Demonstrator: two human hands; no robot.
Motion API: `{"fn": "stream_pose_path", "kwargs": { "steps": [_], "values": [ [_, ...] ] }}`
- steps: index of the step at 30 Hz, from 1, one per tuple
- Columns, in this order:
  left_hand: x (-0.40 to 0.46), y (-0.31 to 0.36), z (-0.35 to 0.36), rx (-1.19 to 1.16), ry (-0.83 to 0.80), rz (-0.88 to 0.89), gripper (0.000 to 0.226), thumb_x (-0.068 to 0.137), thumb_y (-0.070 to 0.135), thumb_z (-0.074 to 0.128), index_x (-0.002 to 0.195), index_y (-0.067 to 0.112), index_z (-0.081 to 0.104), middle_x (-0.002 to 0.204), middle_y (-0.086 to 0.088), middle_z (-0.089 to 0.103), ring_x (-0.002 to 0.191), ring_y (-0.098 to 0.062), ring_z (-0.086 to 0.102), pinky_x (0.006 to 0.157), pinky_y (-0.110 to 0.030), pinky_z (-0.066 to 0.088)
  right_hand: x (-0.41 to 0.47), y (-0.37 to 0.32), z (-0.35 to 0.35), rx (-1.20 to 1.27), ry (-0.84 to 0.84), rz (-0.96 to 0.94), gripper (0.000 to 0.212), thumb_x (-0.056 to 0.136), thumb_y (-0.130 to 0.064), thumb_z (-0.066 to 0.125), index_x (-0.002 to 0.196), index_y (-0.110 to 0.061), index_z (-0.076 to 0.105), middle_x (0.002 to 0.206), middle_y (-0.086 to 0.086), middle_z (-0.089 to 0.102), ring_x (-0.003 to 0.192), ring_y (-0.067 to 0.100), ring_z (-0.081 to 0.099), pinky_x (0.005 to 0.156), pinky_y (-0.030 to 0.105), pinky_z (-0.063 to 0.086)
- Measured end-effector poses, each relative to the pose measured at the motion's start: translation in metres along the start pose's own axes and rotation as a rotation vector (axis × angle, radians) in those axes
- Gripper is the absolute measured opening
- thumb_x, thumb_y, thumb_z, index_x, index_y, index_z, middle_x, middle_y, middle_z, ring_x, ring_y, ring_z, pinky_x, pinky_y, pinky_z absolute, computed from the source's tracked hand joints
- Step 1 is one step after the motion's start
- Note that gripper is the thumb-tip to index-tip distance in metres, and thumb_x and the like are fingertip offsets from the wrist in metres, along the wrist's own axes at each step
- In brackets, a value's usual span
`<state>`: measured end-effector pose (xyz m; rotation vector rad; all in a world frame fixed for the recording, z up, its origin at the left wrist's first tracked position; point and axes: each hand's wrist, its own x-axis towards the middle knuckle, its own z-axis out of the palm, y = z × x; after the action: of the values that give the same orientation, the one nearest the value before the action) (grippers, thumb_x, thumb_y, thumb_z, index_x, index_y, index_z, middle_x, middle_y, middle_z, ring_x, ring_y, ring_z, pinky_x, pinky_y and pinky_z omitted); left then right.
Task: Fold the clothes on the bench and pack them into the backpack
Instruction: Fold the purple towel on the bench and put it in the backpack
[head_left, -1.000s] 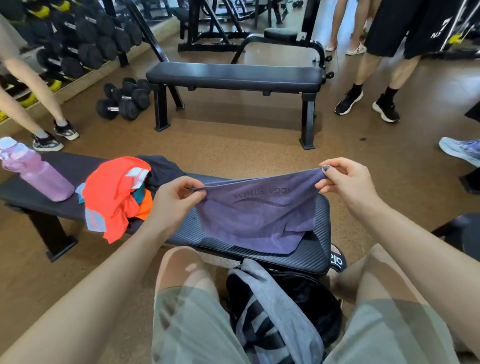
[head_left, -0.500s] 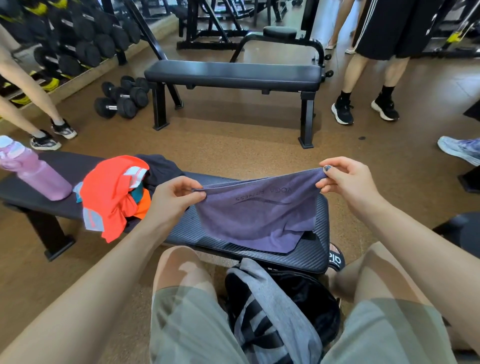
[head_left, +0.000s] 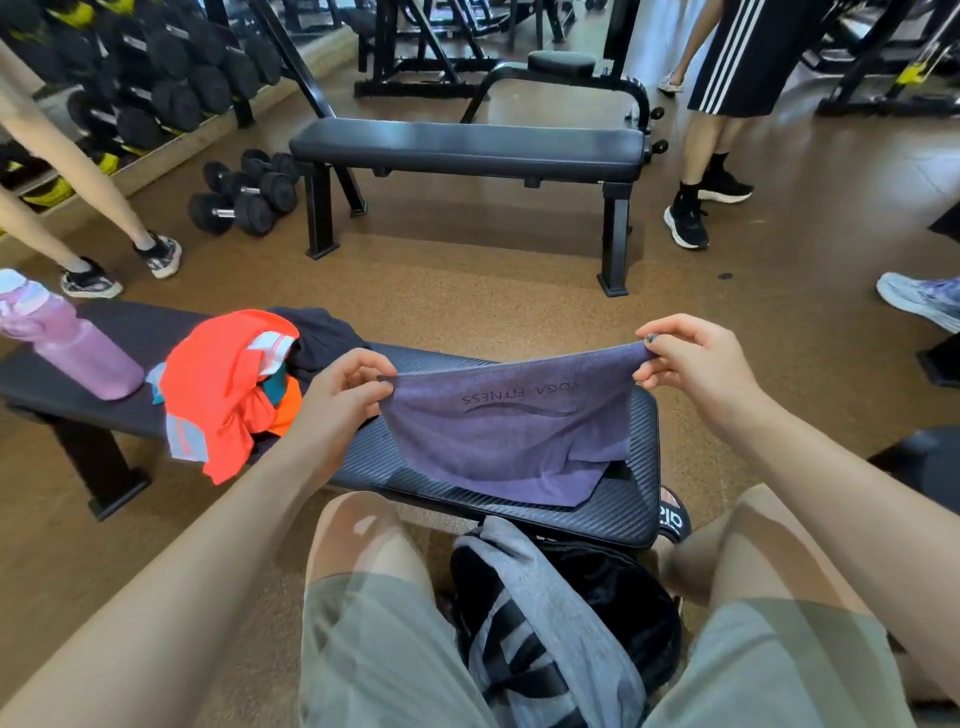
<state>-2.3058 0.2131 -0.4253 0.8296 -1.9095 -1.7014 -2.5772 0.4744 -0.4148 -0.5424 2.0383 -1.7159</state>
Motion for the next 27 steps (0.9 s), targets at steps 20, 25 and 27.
{"fn": "stream_pose_path", "kwargs": {
  "steps": [20,25,27],
  "values": [
    [0.01,-0.006,-0.004,0.515,0.03,0.234,0.016,0.088,0.001,0.068,0.091,0.017,0.067,0.086,0.0,0.071,0.084,-0.02,0.068,0.082,-0.036,0.054,0.007,0.015,0.008,-0.104,0.018,-0.044,0.007,0.096,0.003,0.058,0.096,-0.001,0.063,0.076,0.019,0.064,0.061,0.023,0.066,0.055,0.027,0.056],
    [0.014,-0.013,-0.009,0.847,0.032,0.401,0.024,0.089,0.0,0.065,0.105,0.016,0.073,0.092,0.004,0.069,0.086,-0.014,0.065,0.081,-0.034,0.053,0.007,0.014,0.009,-0.241,-0.06,-0.067,0.009,0.096,0.006,0.056,0.101,0.003,0.063,0.083,0.021,0.07,0.069,0.028,0.07,0.063,0.027,0.06],
    [0.017,-0.014,-0.011,1.023,0.004,0.427,0.024,0.092,0.005,0.061,0.109,0.017,0.073,0.095,0.001,0.066,0.093,-0.022,0.064,0.078,-0.042,0.053,0.005,0.011,0.007,-0.34,-0.118,-0.083,0.012,0.095,0.007,0.056,0.102,0.002,0.064,0.083,0.022,0.072,0.068,0.024,0.072,0.067,0.025,0.06]
  ]
}}
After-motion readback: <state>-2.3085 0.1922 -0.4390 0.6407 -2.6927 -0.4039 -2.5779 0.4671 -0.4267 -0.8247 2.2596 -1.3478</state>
